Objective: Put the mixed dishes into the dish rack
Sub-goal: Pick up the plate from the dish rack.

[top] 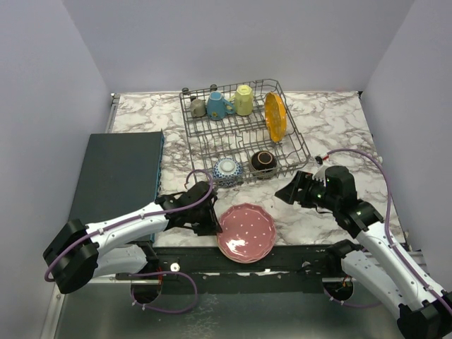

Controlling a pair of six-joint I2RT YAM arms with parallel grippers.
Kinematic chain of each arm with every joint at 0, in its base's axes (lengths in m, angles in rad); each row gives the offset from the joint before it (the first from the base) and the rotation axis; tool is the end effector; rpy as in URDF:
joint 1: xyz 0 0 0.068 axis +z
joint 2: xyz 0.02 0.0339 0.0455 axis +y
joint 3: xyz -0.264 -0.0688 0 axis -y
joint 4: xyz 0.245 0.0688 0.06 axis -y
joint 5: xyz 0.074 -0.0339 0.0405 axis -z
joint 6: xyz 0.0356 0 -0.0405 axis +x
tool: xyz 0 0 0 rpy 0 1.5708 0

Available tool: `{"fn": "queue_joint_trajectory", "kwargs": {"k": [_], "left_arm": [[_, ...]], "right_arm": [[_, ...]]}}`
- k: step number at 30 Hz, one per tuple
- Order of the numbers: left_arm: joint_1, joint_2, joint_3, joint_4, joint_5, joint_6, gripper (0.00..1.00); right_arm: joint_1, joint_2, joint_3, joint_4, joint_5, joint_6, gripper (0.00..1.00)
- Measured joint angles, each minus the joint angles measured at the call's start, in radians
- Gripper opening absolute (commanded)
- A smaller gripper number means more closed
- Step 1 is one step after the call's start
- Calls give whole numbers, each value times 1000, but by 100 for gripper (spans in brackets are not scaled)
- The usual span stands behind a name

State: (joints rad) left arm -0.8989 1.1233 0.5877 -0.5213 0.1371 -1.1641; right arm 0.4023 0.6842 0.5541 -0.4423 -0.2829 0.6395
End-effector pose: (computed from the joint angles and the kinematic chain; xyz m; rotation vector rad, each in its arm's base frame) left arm 0.1212 -0.1602 0.1829 -0.3313 2.8789 -0.7554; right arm 0.1406 0.0706 0.2495 0.0928 2.2569 0.8893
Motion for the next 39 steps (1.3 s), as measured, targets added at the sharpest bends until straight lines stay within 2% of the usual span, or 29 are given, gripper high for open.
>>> {"fn": "queue_joint_trajectory", "kwargs": {"k": [10, 39], "left_arm": [[0, 17, -6, 4, 11, 1, 34], [-6, 49, 14, 2, 32, 21, 29]], "right_arm": [[0, 0, -6, 2, -2, 0, 79], [0, 24, -15, 26, -18, 0, 79]]}}
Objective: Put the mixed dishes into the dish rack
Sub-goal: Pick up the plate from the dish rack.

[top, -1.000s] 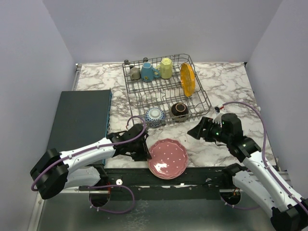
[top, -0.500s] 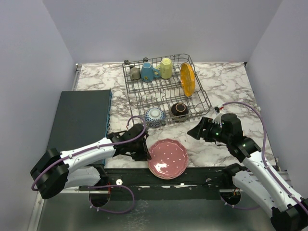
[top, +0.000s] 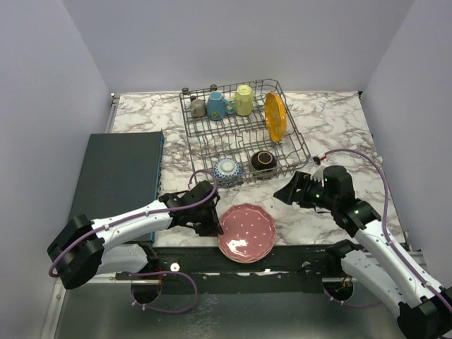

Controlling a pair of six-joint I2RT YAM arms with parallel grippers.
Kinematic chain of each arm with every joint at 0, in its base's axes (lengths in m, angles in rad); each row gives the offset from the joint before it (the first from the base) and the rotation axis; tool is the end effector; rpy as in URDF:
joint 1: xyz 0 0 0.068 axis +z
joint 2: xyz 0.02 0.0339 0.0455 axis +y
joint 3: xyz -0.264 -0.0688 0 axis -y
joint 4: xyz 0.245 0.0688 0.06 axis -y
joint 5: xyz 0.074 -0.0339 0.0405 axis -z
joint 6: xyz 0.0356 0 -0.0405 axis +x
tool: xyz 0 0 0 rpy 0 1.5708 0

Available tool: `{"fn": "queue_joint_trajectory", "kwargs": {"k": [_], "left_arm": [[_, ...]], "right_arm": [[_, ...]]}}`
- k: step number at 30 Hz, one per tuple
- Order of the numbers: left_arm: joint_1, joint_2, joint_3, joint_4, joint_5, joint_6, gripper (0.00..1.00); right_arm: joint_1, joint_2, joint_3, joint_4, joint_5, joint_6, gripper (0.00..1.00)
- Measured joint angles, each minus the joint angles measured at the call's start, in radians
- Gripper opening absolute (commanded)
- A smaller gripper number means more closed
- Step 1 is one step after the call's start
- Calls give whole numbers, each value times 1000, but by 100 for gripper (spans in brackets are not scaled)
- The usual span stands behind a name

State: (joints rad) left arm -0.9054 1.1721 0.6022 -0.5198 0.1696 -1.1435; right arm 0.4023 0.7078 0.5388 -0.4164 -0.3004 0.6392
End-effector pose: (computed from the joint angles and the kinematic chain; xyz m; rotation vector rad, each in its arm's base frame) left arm 0.1228 -0.1663 0.1784 -0.2885 2.9281 -0.7464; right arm 0.1441 0.0727 0.2434 0.0850 2.2732 0.9033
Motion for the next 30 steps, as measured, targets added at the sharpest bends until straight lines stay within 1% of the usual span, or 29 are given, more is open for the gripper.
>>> {"fn": "queue_joint_trajectory", "kwargs": {"k": [1, 3, 6, 10, 13, 20, 24, 28, 30], "left_arm": [[0, 2, 2, -1, 0, 1, 29], [0, 6, 4, -2, 0, 3, 25], [0, 10, 5, -6, 0, 6, 16], [0, 13, 5, -11, -1, 13, 8], [0, 13, 5, -11, -2, 11, 0], [0, -8, 6, -17, -13, 11, 0], [0, -34, 26, -58, -29, 19, 0], [0, -55, 60, -93, -43, 30, 0], [0, -65, 71, -106, -47, 34, 0]], "right_arm": [[0, 0, -1, 2, -1, 0, 79], [0, 0, -4, 4, -1, 0, 79], [0, 0, -9, 5, -2, 0, 79], [0, 0, -14, 5, -2, 0, 79], [0, 0, -15, 5, -2, 0, 79], [0, -4, -15, 4, -3, 1, 79], [0, -11, -15, 4, -5, 1, 78], [0, -11, -15, 4, -27, 0, 75], [0, -4, -15, 5, -51, 0, 72]]}}
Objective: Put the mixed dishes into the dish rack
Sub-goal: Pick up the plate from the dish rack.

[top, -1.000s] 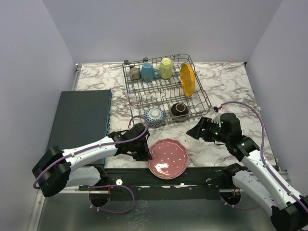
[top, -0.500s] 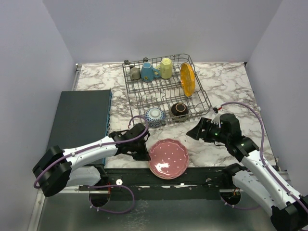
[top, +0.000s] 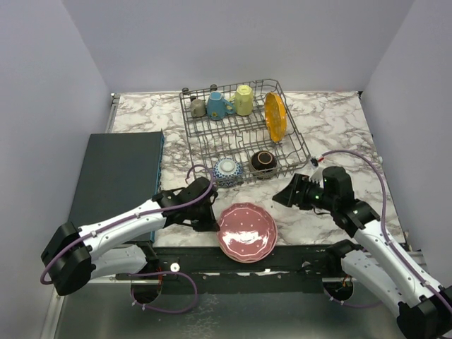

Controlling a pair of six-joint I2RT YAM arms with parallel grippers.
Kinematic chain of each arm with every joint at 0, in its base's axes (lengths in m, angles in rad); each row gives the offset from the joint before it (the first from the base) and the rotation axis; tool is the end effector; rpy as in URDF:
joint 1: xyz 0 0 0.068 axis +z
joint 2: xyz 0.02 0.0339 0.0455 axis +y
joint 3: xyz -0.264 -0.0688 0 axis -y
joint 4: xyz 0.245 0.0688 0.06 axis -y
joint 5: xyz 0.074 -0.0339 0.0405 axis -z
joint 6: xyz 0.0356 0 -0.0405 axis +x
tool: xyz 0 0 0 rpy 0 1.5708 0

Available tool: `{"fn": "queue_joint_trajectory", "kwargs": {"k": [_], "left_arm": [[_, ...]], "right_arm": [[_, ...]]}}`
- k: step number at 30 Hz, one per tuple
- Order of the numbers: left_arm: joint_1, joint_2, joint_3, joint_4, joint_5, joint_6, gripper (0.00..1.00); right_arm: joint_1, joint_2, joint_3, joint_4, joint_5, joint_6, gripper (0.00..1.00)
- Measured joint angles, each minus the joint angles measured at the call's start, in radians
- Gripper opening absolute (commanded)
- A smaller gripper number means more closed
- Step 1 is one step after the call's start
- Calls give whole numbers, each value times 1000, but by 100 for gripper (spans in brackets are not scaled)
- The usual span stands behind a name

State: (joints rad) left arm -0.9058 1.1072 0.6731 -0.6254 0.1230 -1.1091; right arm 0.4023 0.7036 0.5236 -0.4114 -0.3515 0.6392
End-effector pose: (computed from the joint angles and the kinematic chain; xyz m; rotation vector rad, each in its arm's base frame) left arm 0.1218 -0.1624 0.2057 -0.2462 2.8705 -0.7313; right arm 0.1421 0.0738 0.2396 0.0551 2.2877 0.9551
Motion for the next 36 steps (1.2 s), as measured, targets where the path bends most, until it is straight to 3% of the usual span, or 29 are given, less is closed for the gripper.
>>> {"fn": "queue_joint_trajectory", "kwargs": {"k": [16, 28, 36], "left_arm": [[-2, -72, 4, -77, -38, 8, 0], [-5, -92, 5, -111, -63, 10, 0], [-6, -94, 31, -146, -87, 18, 0]], "right_arm": [[0, 132, -28, 54, -246, -18, 29], [44, 211, -77, 138, -295, 8, 15], [169, 322, -79, 205, -272, 28, 10]]}}
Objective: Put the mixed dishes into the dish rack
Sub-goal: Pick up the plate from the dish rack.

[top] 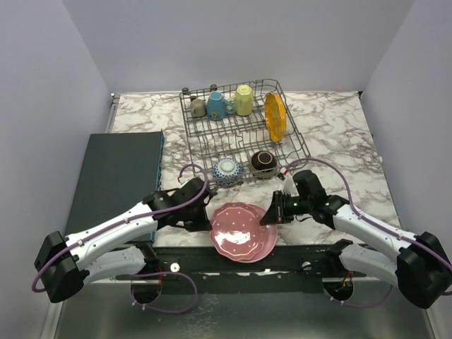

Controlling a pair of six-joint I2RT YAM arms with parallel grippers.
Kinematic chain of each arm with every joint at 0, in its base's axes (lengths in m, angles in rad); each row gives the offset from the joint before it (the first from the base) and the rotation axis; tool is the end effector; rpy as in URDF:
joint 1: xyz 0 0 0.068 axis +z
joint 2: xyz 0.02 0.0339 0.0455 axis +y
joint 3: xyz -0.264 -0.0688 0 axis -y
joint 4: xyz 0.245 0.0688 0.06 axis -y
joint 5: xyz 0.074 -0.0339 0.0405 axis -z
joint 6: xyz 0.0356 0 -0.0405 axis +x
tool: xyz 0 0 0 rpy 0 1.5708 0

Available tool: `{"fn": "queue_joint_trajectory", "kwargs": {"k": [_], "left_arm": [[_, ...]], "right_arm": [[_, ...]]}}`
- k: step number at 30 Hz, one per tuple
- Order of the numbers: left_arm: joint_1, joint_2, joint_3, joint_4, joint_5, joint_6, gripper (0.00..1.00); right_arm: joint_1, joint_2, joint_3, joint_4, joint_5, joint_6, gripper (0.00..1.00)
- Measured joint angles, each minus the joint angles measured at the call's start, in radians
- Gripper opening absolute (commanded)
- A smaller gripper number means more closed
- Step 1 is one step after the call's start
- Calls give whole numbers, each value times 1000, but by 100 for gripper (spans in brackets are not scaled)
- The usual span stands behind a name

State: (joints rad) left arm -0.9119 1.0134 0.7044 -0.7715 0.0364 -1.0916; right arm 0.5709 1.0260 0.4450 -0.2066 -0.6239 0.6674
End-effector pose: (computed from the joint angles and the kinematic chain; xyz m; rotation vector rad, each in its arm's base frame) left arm 0.1114 -0.1460 0.2235 -0.2420 2.8307 -0.6266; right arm 0.1516 0.1221 0.1820 -0.2165 2.5677 1.2829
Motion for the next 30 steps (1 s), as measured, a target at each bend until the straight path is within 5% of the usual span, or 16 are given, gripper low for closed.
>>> {"fn": "queue_joint_trajectory", "kwargs": {"k": [5, 13, 30], "left_arm": [[0, -1, 8, -22, -7, 5, 0], [0, -8, 8, -31, -27, 12, 0], [0, -35, 6, -40, -44, 16, 0]], "right_arm": [[43, 43, 0, 5, 52, 6, 11], [58, 40, 13, -20, 157, 6, 30], [110, 98, 14, -26, 238, 20, 39]]}}
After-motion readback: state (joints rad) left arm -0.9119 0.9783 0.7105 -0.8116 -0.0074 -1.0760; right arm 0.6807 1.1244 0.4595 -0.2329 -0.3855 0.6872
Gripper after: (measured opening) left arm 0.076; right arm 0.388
